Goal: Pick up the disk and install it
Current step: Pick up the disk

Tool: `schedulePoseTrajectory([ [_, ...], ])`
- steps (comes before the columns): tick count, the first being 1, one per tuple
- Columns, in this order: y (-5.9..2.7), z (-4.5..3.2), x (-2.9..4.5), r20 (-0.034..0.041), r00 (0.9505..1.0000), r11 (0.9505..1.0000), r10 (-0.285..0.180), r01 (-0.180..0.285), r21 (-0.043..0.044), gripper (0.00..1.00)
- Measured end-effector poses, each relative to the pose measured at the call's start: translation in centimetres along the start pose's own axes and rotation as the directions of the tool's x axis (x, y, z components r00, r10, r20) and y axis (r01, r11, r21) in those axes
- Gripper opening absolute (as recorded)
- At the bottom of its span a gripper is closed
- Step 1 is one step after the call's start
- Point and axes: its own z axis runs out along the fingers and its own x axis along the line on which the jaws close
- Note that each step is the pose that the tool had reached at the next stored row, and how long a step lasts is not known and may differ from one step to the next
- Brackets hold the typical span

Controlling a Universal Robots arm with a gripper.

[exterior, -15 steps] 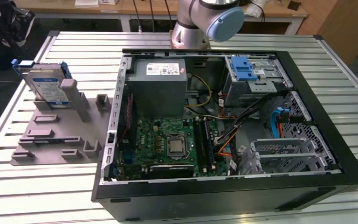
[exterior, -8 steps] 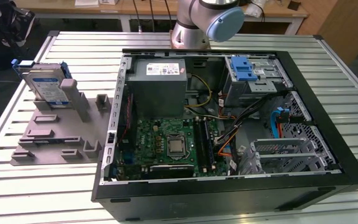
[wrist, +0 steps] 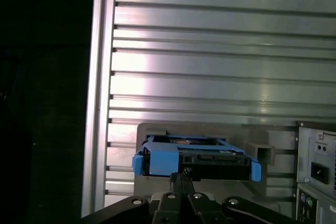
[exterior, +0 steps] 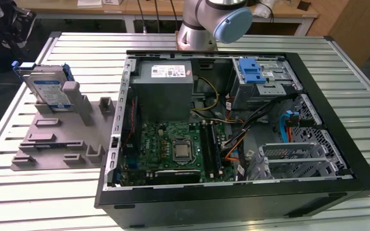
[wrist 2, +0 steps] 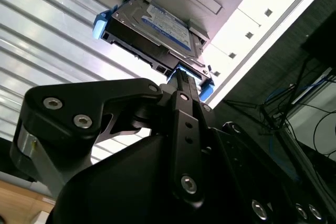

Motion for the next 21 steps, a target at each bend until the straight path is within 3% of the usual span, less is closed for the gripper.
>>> schedulePoseTrajectory([
  [21,0.00,0.00,0.01,-0.0037,0.9960,0.9961,-0.089,0.089,-0.0013,0.11],
])
